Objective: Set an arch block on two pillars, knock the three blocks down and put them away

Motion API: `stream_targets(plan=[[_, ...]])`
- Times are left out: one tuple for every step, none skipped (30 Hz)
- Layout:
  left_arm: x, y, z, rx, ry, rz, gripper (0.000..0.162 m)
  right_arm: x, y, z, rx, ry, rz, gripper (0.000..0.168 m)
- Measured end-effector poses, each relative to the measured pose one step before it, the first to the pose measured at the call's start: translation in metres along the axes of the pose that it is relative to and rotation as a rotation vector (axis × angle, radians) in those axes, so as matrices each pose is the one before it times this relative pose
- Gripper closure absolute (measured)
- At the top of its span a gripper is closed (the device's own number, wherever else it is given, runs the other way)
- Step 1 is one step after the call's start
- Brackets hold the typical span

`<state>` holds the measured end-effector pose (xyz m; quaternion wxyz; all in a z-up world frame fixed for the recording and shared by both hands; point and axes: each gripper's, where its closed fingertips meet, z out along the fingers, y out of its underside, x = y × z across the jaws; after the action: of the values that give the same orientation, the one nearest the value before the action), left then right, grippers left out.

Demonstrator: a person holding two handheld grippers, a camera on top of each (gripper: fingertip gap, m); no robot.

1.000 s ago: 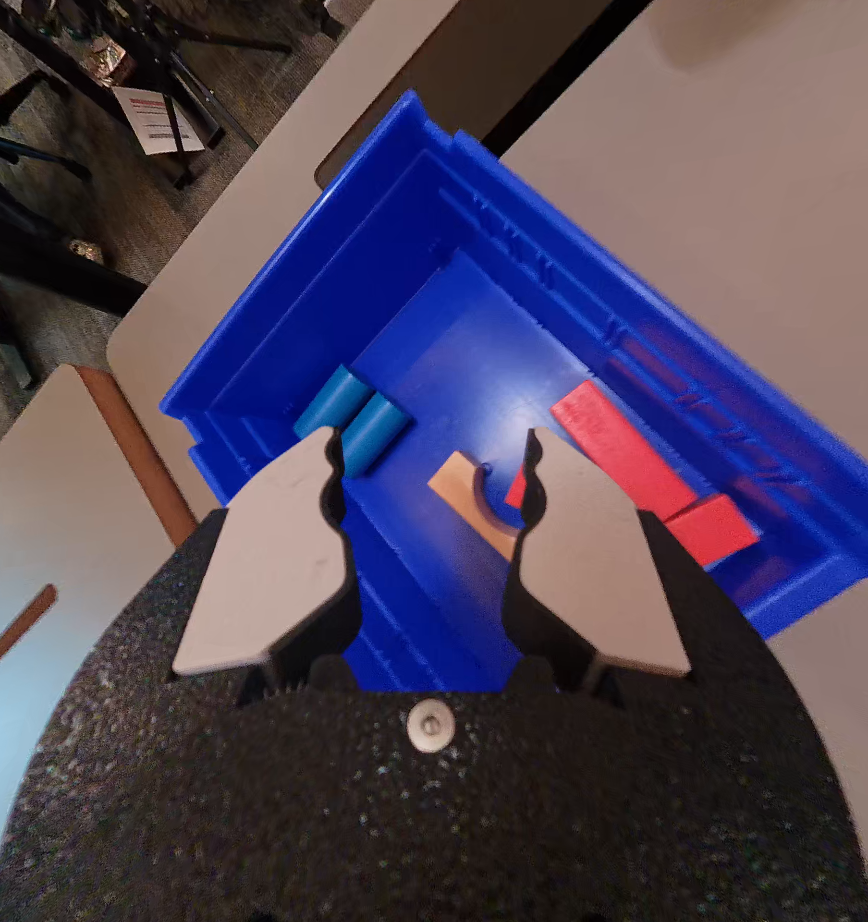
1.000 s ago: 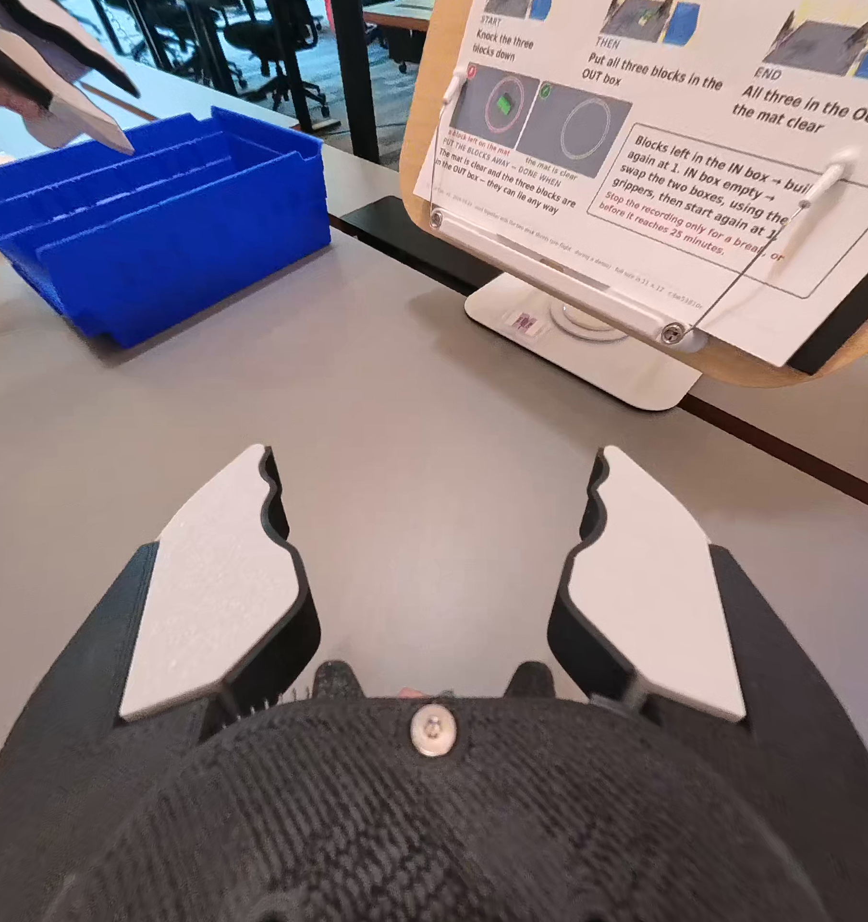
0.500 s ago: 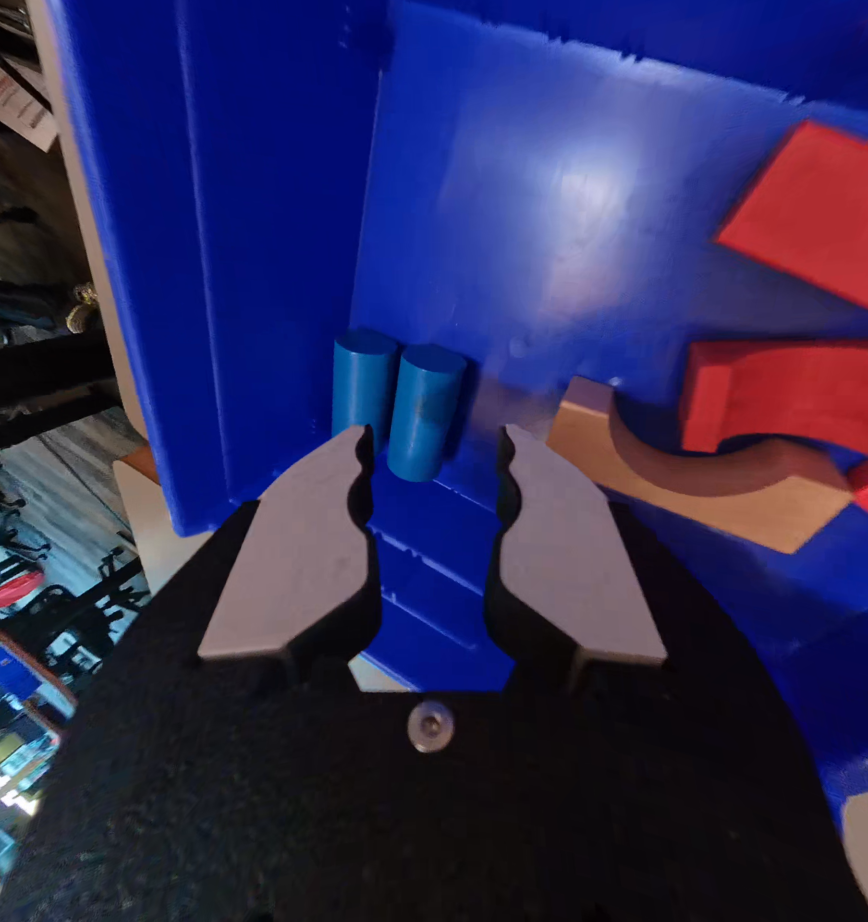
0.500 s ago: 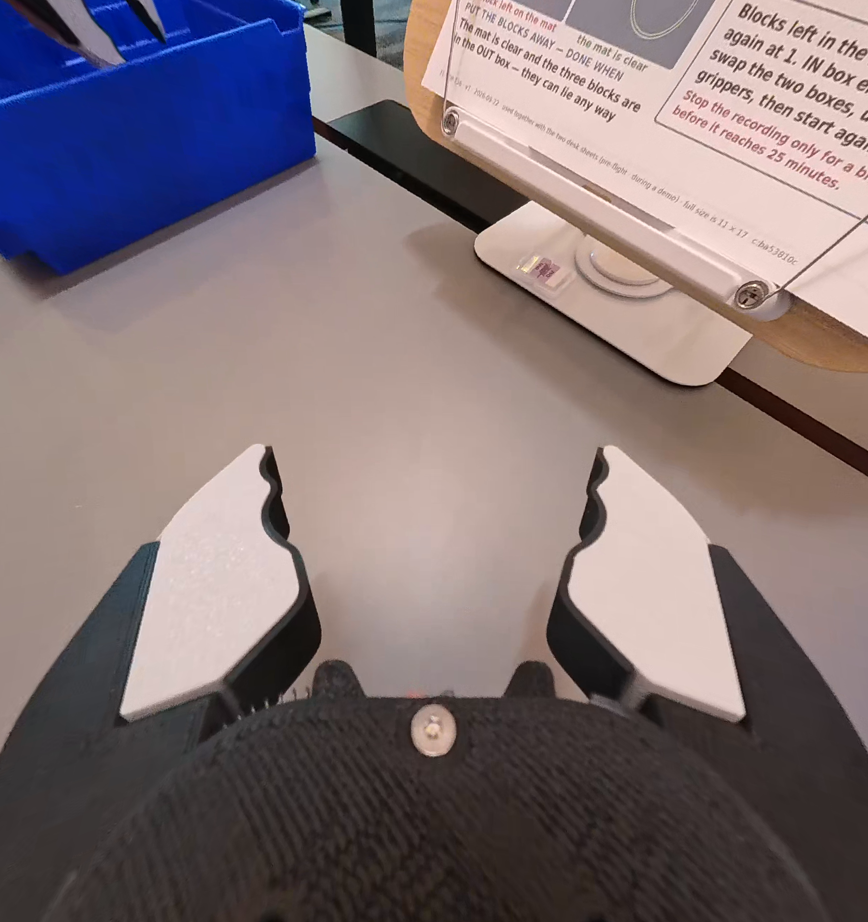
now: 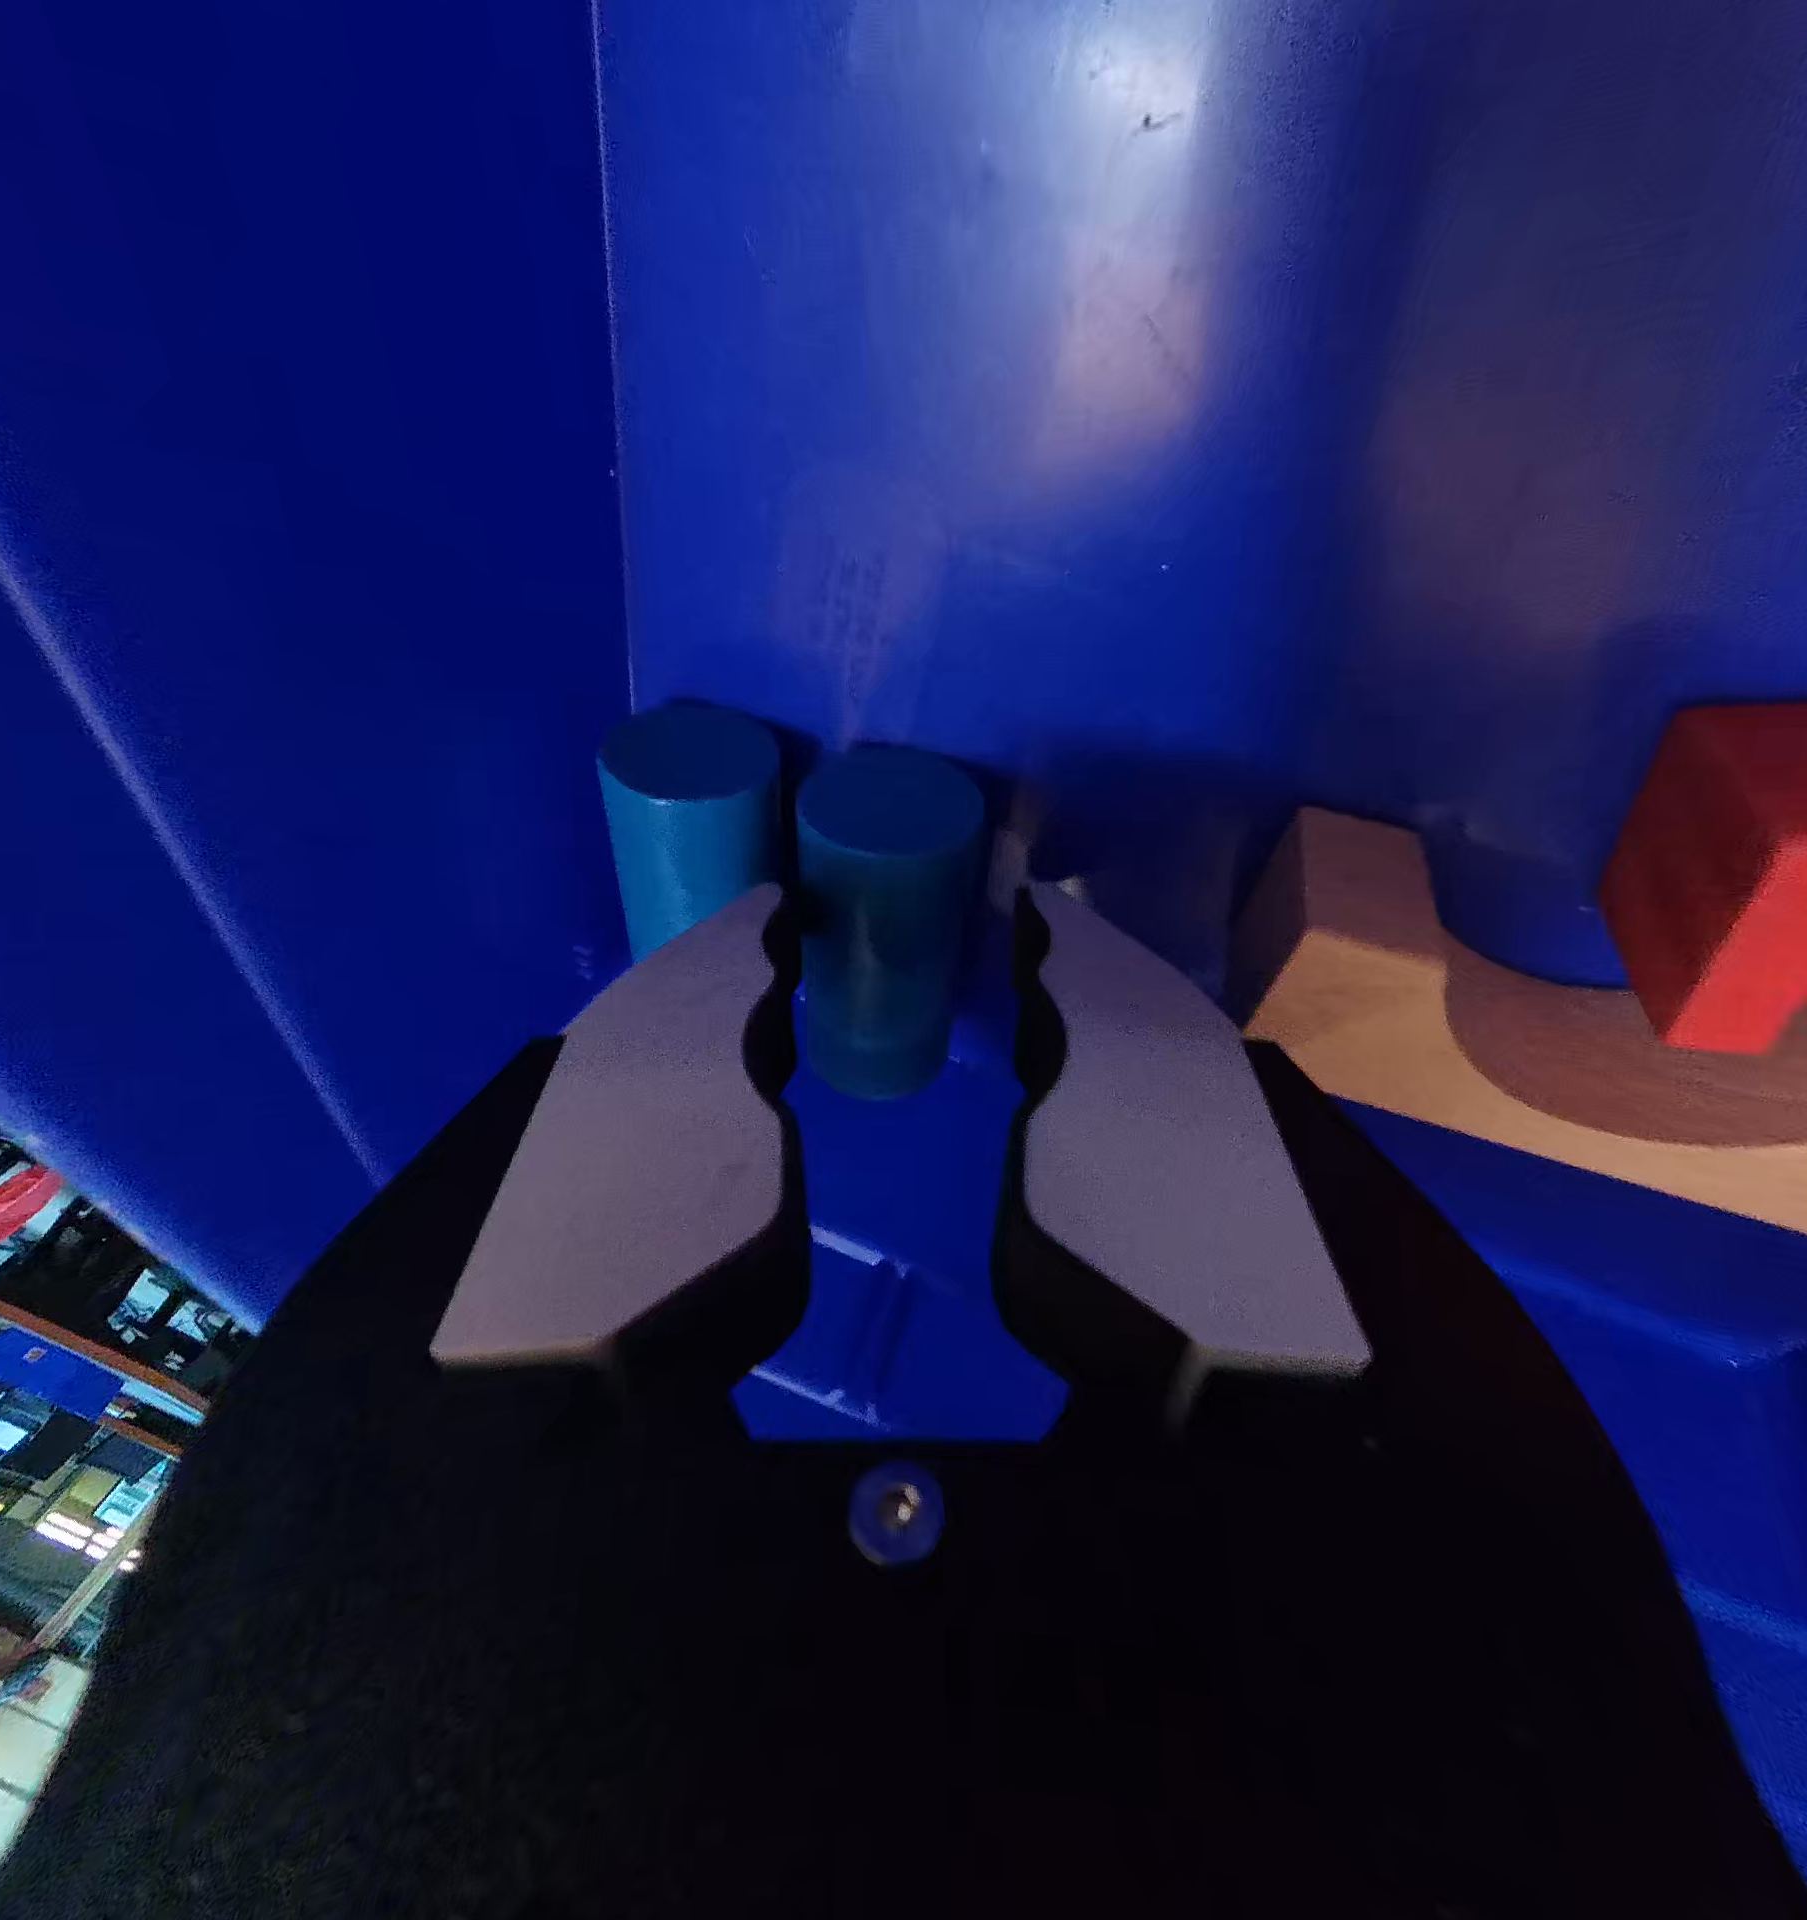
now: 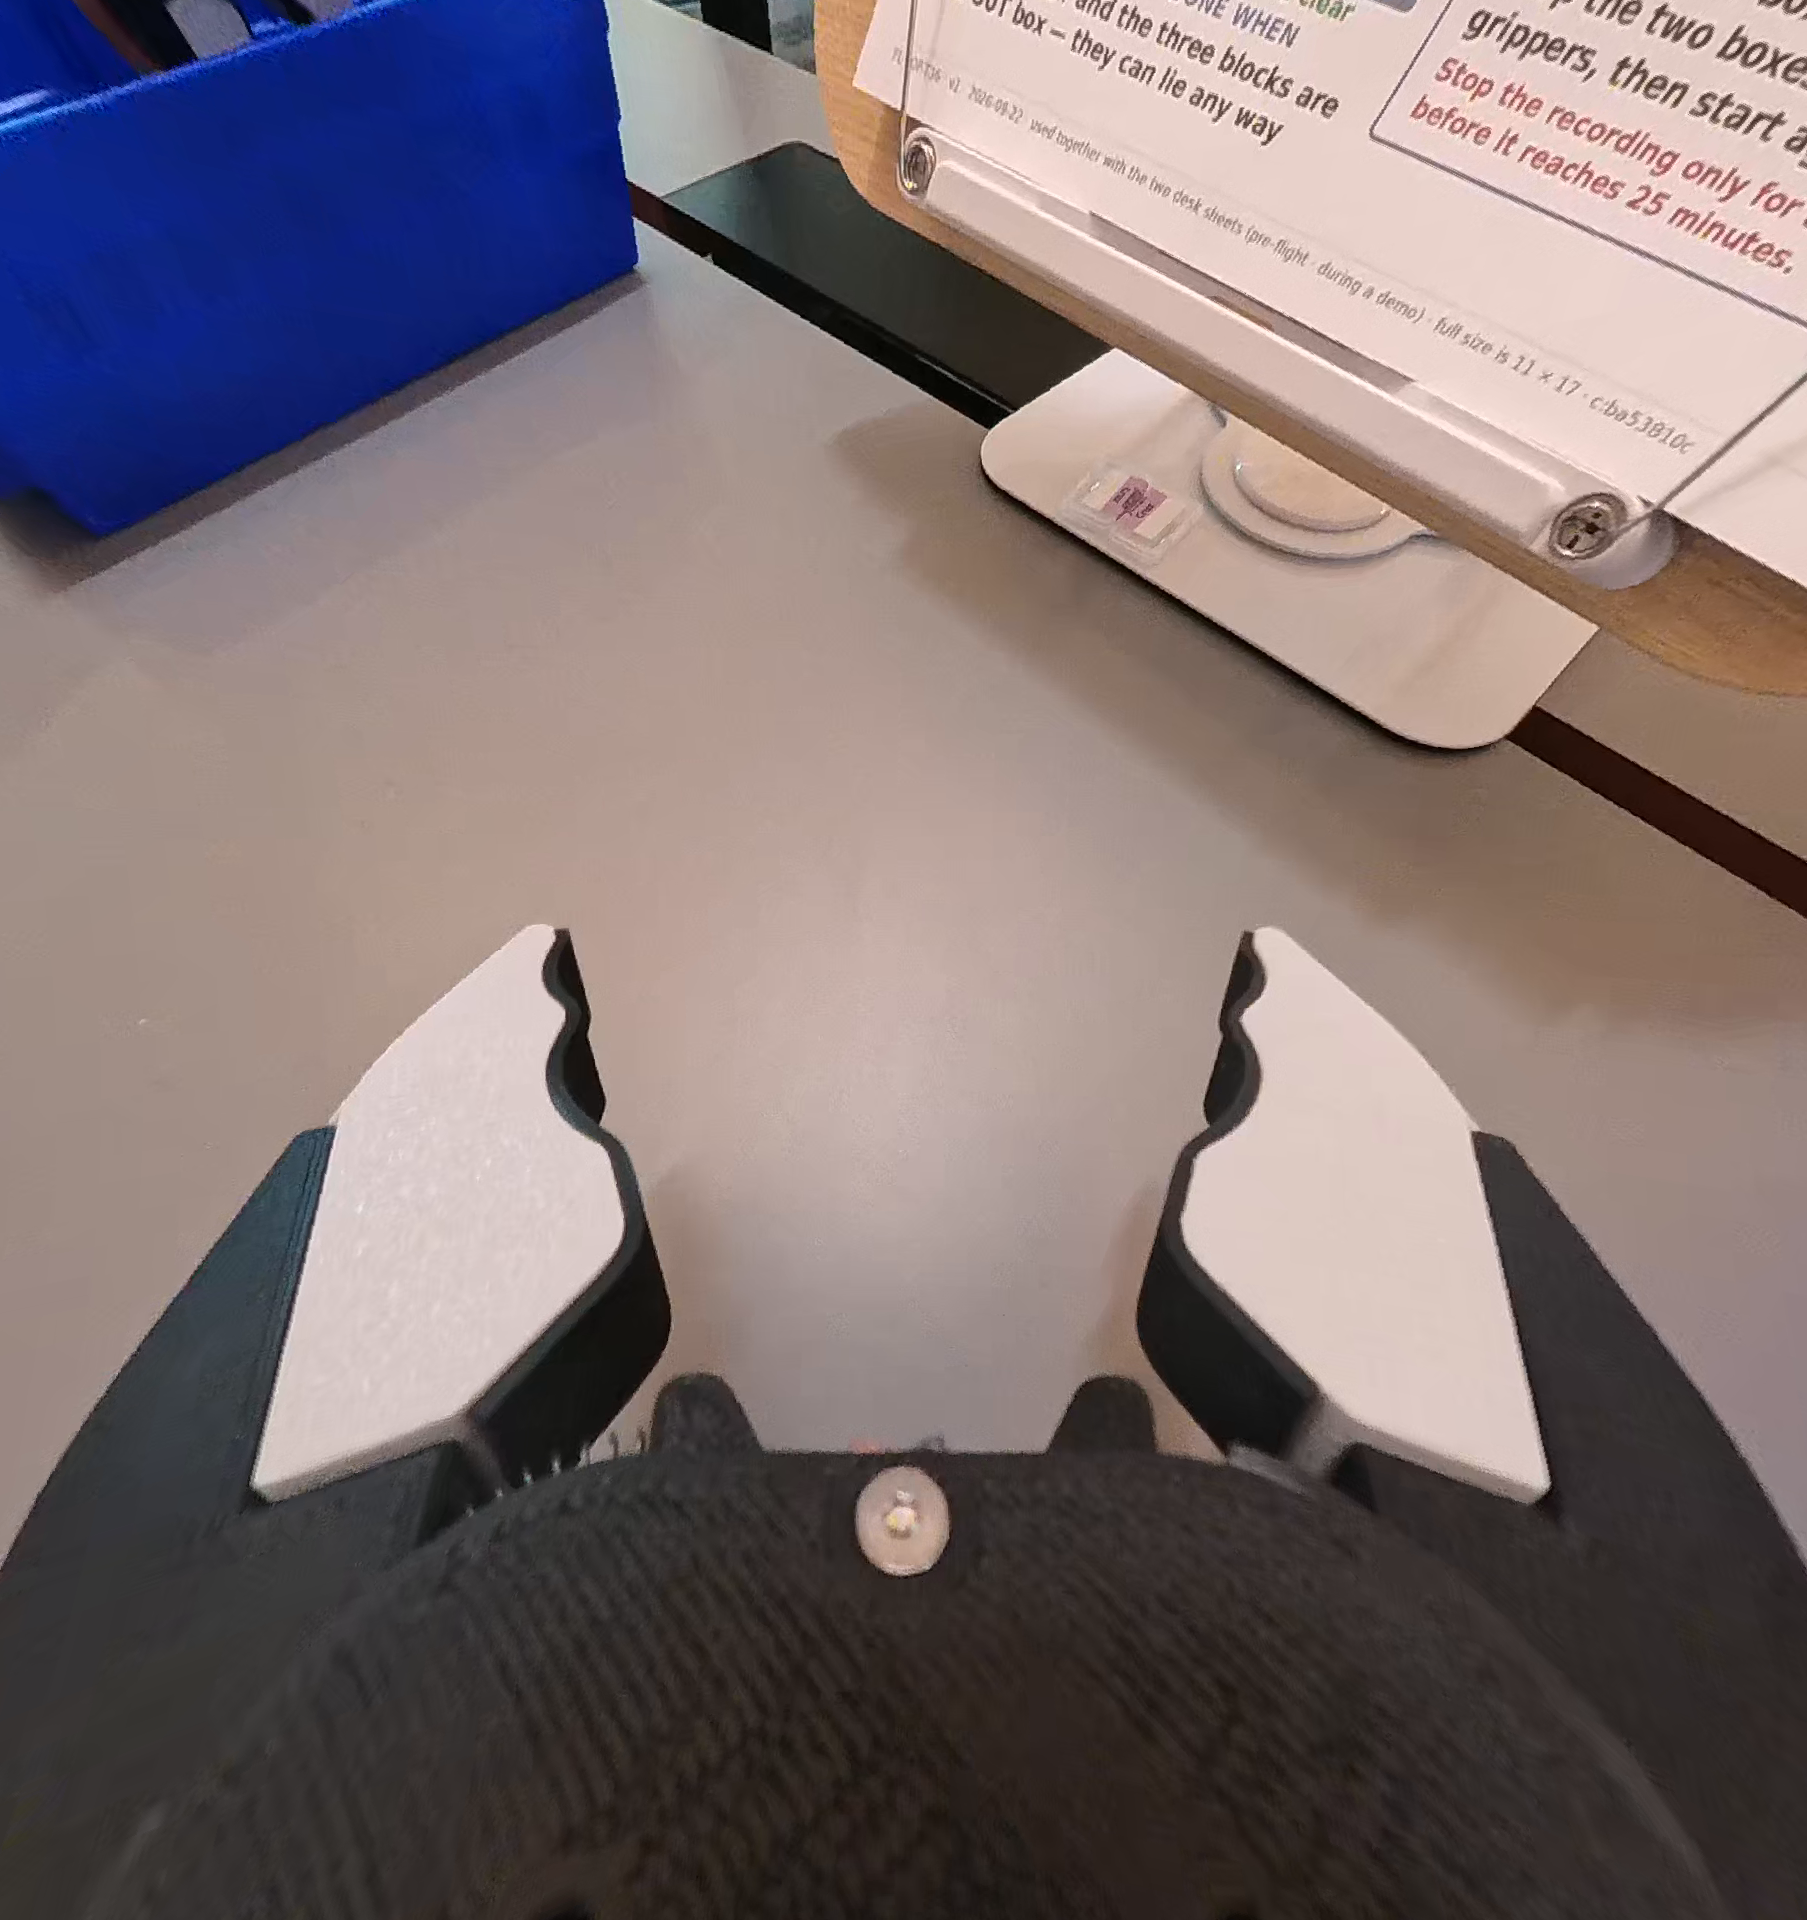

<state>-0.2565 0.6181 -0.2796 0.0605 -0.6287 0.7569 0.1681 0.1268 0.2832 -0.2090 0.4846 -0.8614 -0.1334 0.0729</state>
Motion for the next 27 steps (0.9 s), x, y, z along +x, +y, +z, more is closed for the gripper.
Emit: stream_targets(plan=[[-0.00008,0.00064,0.00276,-0.0032,-0.0028,-0.002,0.125,-0.00078,0.00021,0.00167,-0.002,-0.004,-0.0012,0.052],[-0.00046,0.00031,0.00263,0.0005,-0.0062,-0.0029,0.129,-0.00118,-0.00018,0.00181,-0.0039,-0.0062,-0.0014,0.052],[-0.00003,0.0002,0.00127,0.0041,-0.0029,0.0001,0.129,-0.0011,-0.00072,0.00179,-0.0031,-0.0049,-0.0022,0.052],[-0.00046,0.00017,0.00007,0.005,-0.003,-0.0032,0.129,-0.0011,-0.00162,0.00169,-0.0001,-0.0037,-0.0041,0.052],[-0.0005,0.00055,0.00004,0.0018,0.0022,-0.0149,0.129,-0.00092,-0.00236,0.00144,0.002,-0.0025,-0.0048,0.053],[0.00016,0.00071,0.00007,-0.0007,0.007,-0.0251,0.129,-0.00082,-0.00278,0.00141,0.0029,-0.0015,-0.0024,0.053],[-0.00018,0.00054,-0.0001,0.0031,0.0001,-0.026,0.129,-0.00105,-0.00319,0.00107,0.0048,-0.0018,0.0004,0.053],[-0.0014,0.00063,-0.00075,0.008,-0.0157,-0.0196,0.128,-0.0018,-0.00351,0.00076,0.0081,-0.0048,0.0013,0.054],[-0.0024,0.00104,-0.00213,0.01,-0.0256,-0.0165,0.129,-0.00212,-0.00389,0.00037,0.0125,-0.0044,0.0015,0.055],[-0.00191,0.00052,-0.00415,0.0156,-0.0202,-0.0209,0.128,-0.00222,-0.00402,0.00004,0.015,-0.003,-0.002,0.057],[-0.00158,-0.00092,-0.00643,0.0271,-0.0132,-0.029,0.129,-0.00304,-0.00328,-0.00016,0.0107,-0.0072,-0.0089,0.058],[-0.00199,-0.00232,-0.00916,0.0375,-0.0126,-0.0351,0.128,-0.00387,-0.00278,-0.00036,0.0052,-0.0109,-0.0161,0.059],[-0.00184,-0.00397,-0.01146,0.0451,-0.009,-0.041,0.129,-0.00349,-0.00397,-0.00052,0.0098,-0.0069,-0.021,0.06],[-0.00155,-0.00607,-0.0134,0.0531,-0.0064,-0.047,0.129,-0.00351,-0.00535,-0.00073,0.0163,-0.0057,-0.0248,0.06],[-0.0009,-0.00846,-0.01479,0.0617,-0.0055,-0.0477,0.129,-0.00459,-0.00615,-0.00068,0.0174,-0.0137,-0.0283,0.062],[0.00131,-0.01098,-0.01565,0.0688,0.0022,-0.0432,0.129,-0.00464,-0.00756,-0.00075,0.0211,-0.0146,-0.0246,0.064],[0.00479,-0.01384,-0.01588,0.0774,0.0125,-0.0376,0.13,-0.00459,-0.00932,-0.00073,0.0292,-0.0143,-0.0211,0.064],[0.00888,-0.01651,-0.01512,0.0837,0.0252,-0.0319,0.13,-0.00455,-0.0112,-0.00058,0.037,-0.017,-0.02,0.065],[0.01269,-0.01818,-0.01351,0.0846,0.0339,-0.0231,0.13,-0.00432,-0.01218,-0.00044,0.0392,-0.0173,-0.0194,0.067],[0.01453,-0.01906,-0.01123,0.0833,0.0301,-0.0131,0.13,-0.0038,-0.01244,-0.00022,0.0376,-0.0158,-0.0182,0.071],[0.01561,-0.01899,-0.00846,0.0771,0.0227,-0.0054,0.13,-0.00269,-0.0121,-0.00004,0.0337,-0.0093,-0.0094,0.075],[0.01695,-0.0175,-0.00546,0.0655,0.0246,-0.0007,0.13,-0.00174,-0.01132,0.0005,0.0267,-0.0049,0.0025,0.079],[0.01763,-0.0156,-0.00255,0.0543,0.0258,-0.0009,0.13,-0.00284,-0.01006,0.00112,0.0181,-0.012,0.0038,0.083],[0.01756,-0.01379,0.00016,0.046,0.0242,-0.0005,0.13,-0.00274,-0.00867,0.0016,0.0115,-0.0105,0.0027,0.083],[0.01725,-0.01233,0.00215,0.0425,0.0219,0.0026,0.13,-0.00184,-0.00779,0.00151,0.0108,-0.0032,0.0059,0.083],[0.01649,-0.01121,0.0038,0.0402,0.0191,0.0012,0.13,-0.00316,-0.00743,0.00134,0.0138,-0.0118,0.0119,0.083],[0.01599,-0.00954,0.00519,0.0356,0.0206,-0.0051,0.13,-0.00412,-0.00678,0.00133,0.016,-0.0195,0.0226,0.083]])
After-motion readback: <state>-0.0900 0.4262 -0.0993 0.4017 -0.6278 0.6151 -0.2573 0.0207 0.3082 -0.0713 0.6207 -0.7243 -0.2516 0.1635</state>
